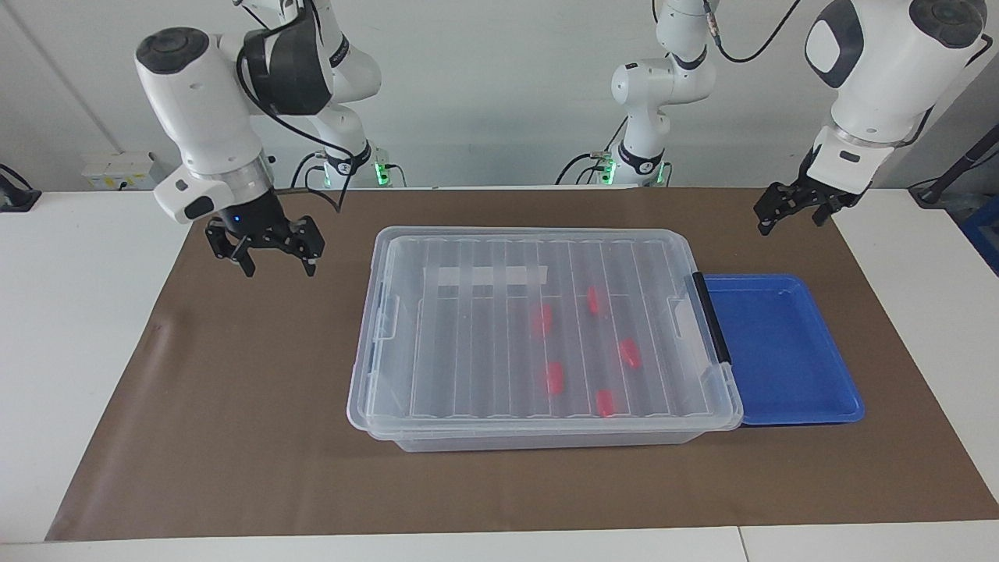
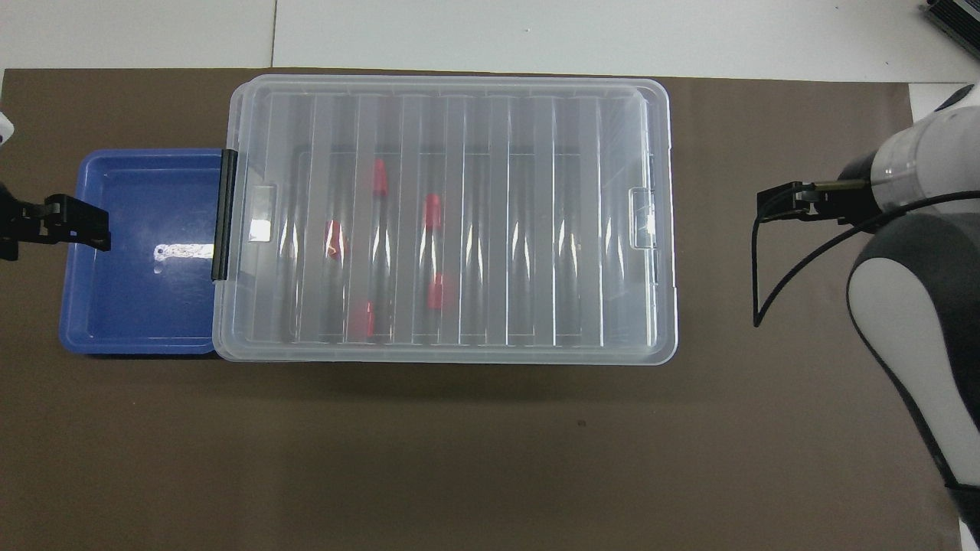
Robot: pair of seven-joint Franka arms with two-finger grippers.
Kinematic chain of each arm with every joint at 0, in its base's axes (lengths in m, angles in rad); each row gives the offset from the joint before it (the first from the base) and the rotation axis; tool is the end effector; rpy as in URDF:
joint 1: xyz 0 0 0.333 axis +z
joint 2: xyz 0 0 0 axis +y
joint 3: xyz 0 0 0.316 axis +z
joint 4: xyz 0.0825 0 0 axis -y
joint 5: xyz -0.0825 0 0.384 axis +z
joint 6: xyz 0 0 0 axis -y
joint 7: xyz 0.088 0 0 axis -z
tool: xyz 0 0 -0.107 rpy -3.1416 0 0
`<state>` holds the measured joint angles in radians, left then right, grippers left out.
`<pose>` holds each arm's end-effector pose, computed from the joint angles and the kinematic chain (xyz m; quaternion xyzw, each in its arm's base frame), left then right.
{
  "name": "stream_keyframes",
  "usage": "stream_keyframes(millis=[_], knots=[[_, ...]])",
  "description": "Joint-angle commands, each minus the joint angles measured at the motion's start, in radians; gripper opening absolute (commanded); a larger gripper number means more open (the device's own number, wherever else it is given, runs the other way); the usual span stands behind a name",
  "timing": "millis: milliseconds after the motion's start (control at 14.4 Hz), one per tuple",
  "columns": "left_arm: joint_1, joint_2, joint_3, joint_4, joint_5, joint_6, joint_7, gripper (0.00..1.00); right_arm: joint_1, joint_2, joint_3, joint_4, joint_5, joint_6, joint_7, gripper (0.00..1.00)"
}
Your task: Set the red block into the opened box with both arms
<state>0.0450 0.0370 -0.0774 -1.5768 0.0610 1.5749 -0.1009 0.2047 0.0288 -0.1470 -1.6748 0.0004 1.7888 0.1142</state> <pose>0.5650 -0.0110 0.6015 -0.9988 -0.0335 0.0174 0.0303 0.5788 0.0345 0.5785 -0.9987 0.0281 -0.0427 0.0018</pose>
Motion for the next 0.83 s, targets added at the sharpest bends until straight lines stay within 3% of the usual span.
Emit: stream_keyframes(millis=[0, 416, 763], knots=[[0.007, -0.023, 0.002, -0.025, -0.030, 0.005, -0.013, 1.00, -0.057, -0.081, 0.011, -0.016, 0.000, -0.127, 0.021, 1.00], [0.007, -0.029, 0.002, -0.032, -0.055, 0.019, -0.039, 1.00, -0.105, -0.099, 0.014, 0.021, -0.002, -0.281, 0.009, 1.00], [0.007, -0.029, 0.002, -0.032, -0.055, 0.019, -0.040, 1.00, -0.100, -0.086, 0.017, 0.049, -0.016, -0.287, -0.024, 1.00]])
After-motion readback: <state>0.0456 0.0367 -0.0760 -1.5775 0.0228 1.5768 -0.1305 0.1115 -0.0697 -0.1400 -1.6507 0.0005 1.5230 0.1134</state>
